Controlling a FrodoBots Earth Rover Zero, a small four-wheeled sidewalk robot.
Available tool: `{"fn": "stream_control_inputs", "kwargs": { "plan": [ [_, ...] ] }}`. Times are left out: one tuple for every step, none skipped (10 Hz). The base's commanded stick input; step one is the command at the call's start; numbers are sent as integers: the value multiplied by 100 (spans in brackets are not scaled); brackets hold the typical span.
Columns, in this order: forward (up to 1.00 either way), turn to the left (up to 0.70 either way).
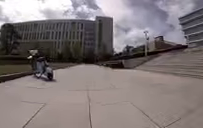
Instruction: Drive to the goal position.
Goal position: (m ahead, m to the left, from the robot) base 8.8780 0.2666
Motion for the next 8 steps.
{"fn": "stream_control_inputs", "kwargs": {
  "plan": [
    [100, 0],
    [100, 0],
    [100, 0],
    [100, 0],
    [100, 0],
    [100, 0],
    [100, 0],
    [100, 0]
  ]
}}
